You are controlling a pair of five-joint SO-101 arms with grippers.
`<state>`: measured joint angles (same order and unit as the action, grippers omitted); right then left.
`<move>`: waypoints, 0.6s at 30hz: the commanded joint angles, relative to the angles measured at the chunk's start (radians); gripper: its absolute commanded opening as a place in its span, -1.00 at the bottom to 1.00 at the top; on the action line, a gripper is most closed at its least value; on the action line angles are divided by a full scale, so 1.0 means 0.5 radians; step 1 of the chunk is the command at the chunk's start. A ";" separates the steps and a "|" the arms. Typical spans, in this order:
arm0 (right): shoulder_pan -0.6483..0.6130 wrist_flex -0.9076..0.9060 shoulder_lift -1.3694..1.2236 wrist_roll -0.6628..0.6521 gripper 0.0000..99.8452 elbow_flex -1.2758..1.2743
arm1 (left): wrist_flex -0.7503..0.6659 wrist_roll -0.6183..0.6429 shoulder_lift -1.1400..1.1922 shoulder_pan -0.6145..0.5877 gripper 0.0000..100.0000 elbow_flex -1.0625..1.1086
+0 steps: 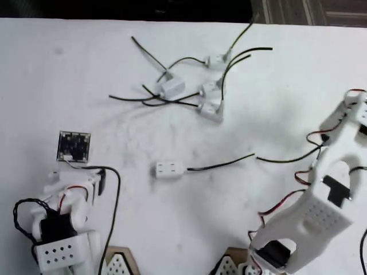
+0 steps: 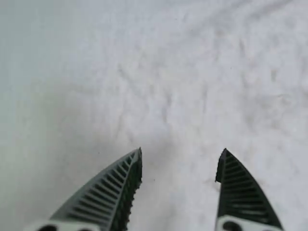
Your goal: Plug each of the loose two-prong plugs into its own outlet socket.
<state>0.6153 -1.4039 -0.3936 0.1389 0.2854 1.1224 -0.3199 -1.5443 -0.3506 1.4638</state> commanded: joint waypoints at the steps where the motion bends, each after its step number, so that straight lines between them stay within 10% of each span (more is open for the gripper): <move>1: 0.130 -0.041 0.207 -0.150 -0.97 0.021 | -0.009 -0.015 -0.020 -0.014 -0.48 -0.009; 18: -0.066 -0.606 0.204 -1.142 -0.97 -0.509 | -0.009 -0.015 -0.020 -0.008 -0.48 -0.009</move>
<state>0.6306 -1.6985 -0.3399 -0.3951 0.0767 1.1224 -0.3199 -1.5443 -0.3506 1.4638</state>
